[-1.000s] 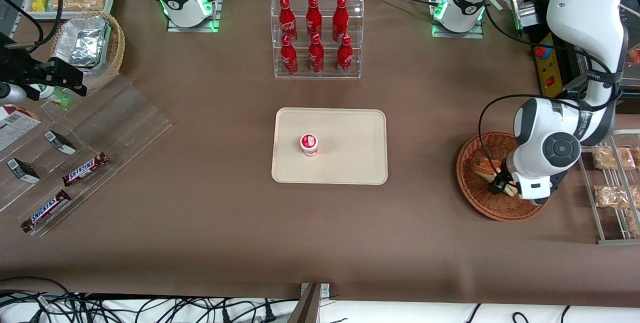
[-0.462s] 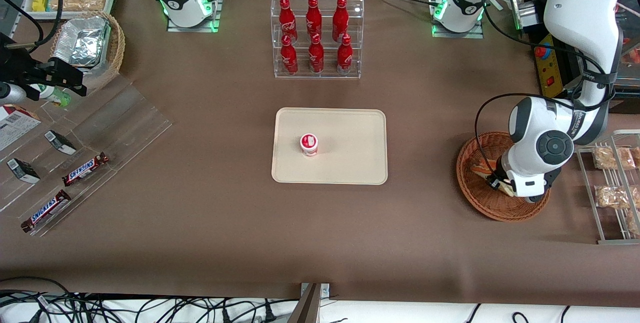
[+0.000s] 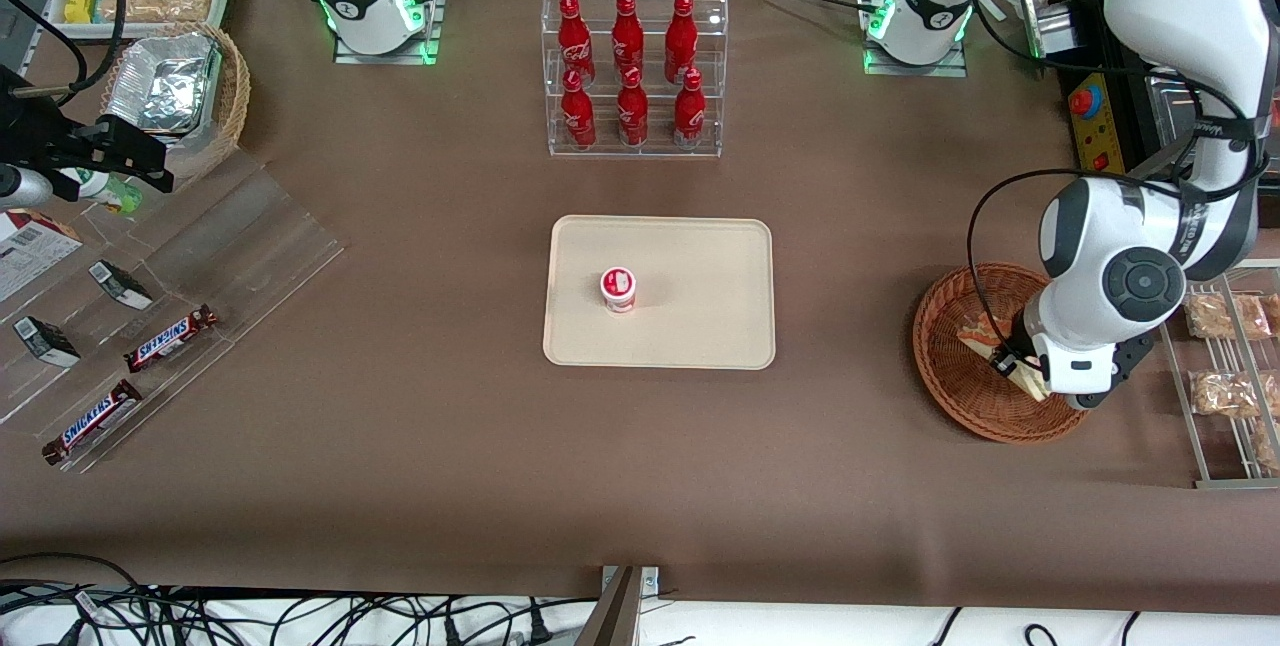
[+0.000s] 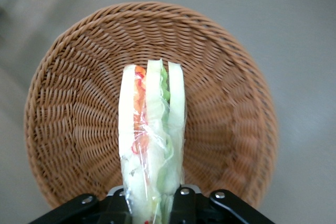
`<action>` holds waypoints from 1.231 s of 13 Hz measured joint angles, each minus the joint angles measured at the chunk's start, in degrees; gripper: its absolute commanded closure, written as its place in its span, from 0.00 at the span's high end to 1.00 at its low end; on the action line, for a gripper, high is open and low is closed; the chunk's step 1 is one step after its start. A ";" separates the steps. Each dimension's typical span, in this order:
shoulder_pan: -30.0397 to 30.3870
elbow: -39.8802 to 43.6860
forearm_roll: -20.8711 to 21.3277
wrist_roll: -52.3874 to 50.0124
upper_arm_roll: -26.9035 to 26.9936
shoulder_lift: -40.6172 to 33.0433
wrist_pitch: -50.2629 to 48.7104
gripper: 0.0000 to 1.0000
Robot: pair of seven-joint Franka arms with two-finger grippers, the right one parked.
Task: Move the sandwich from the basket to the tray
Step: 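Lift the sandwich and carry it toward the cream tray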
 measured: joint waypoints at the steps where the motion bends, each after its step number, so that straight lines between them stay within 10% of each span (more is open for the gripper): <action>1: -0.11 1.21 0.00 0.28 -2.00 -0.49 -1.40 0.00; 16: -1.64 12.63 0.01 13.42 -26.29 -0.74 -17.74 0.00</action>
